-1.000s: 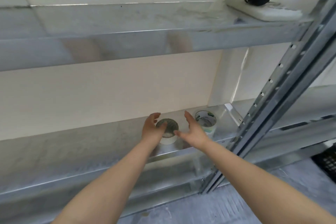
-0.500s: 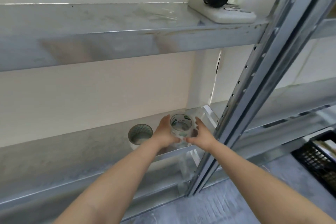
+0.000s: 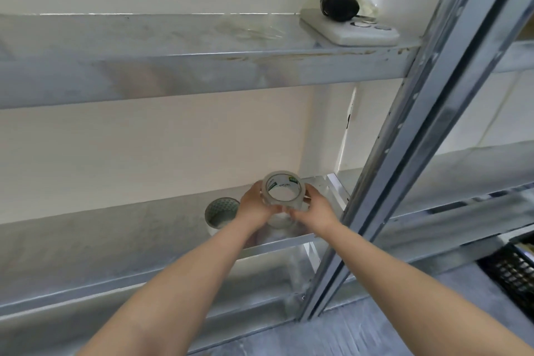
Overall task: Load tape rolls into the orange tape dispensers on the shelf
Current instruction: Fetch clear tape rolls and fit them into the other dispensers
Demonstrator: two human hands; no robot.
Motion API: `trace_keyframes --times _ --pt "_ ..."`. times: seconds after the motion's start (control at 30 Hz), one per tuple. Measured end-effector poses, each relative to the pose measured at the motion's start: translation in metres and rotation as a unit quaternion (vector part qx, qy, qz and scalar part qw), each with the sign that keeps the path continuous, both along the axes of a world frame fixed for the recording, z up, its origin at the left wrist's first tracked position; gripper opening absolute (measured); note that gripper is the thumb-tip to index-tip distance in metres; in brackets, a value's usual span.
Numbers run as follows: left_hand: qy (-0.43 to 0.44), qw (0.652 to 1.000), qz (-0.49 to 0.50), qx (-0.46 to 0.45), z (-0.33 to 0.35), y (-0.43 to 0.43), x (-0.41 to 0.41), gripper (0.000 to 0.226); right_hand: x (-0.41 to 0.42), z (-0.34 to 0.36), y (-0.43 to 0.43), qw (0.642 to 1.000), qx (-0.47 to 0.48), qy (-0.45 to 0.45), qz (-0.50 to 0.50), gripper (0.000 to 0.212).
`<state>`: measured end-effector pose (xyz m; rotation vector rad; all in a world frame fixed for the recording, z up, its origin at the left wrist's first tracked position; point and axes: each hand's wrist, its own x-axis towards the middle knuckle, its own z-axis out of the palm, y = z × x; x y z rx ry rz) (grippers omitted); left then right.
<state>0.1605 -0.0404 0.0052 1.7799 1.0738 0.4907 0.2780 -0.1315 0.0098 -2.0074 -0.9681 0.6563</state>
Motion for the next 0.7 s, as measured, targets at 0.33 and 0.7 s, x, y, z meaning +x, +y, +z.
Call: trace_keyframes --times 0.33,0.7 --pt "-0.049 0.987 0.143 0.048 0.039 0.043 -0.112 0.066 -0.090 0.046 0.070 0.989 0.072 -0.025 0.129 0.067" --pt "-0.038 0.953 0.289 0.079 0.058 0.067 -0.326 0.073 -0.287 0.057 0.146 0.951 0.095 0.006 0.295 0.063"
